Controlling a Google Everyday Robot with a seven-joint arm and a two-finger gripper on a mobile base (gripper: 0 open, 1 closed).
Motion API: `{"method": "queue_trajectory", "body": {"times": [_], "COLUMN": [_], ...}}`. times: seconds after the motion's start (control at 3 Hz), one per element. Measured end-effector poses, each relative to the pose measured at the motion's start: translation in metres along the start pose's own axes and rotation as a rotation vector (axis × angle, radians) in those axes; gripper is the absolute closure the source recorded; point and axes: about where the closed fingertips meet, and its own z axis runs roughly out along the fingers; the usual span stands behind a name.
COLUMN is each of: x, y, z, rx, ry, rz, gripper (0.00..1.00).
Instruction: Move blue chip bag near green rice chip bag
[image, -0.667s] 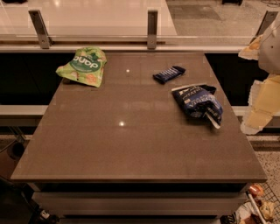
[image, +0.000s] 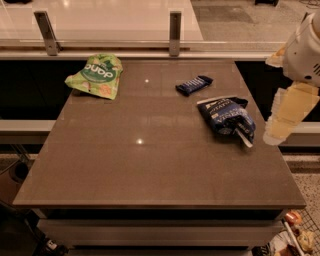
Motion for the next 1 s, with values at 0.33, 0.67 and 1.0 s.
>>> {"method": "queue_trajectory", "body": {"times": [0.33, 0.67, 1.0], "x": [-0.008, -0.019, -0.026], "y": [-0.018, -0.037, -0.051], "z": [0.034, 0.076, 0.111], "rx": [-0.028, -0.067, -0.100], "ry": [-0.047, -0.137, -0.254], "rz": [0.027, 0.057, 0.095], "gripper": [0.00, 0.00, 0.00]}}
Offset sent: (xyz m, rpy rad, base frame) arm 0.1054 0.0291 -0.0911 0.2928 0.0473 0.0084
